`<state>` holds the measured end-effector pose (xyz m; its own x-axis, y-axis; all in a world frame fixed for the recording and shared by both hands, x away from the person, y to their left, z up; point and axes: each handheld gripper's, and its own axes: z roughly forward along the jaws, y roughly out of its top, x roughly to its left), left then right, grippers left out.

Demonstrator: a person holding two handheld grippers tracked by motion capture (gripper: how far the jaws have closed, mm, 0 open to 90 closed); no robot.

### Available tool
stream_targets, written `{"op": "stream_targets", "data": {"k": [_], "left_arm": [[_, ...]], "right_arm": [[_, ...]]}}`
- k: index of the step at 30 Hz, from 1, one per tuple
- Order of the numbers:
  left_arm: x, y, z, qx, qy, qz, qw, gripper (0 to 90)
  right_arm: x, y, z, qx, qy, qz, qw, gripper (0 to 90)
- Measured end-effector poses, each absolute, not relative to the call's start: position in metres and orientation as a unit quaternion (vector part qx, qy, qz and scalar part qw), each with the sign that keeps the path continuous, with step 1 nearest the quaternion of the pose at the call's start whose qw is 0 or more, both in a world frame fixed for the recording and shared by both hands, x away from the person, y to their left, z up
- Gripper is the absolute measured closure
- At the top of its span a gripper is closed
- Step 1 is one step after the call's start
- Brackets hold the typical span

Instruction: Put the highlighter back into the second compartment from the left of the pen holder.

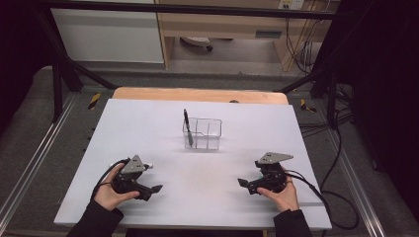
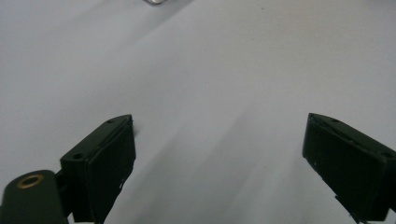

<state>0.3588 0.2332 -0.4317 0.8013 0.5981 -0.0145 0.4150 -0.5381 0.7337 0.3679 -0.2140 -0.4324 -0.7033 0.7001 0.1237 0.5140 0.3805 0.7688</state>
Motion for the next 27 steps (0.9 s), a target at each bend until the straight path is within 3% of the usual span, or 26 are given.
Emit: {"op": "stream_targets", "data": {"k": [15,27], "left_arm": [[0.377,0.279,-0.396,0.871,0.297,0.144,0.364,43.5],[0.404,0.297,-0.406,0.913,0.246,0.136,0.294,44.6]], "right_arm": [[0.367,-0.213,-0.434,0.366,0.828,0.409,0.111,2.5],[0.368,-0.217,-0.434,0.368,0.826,0.411,0.114,2.5]]}}
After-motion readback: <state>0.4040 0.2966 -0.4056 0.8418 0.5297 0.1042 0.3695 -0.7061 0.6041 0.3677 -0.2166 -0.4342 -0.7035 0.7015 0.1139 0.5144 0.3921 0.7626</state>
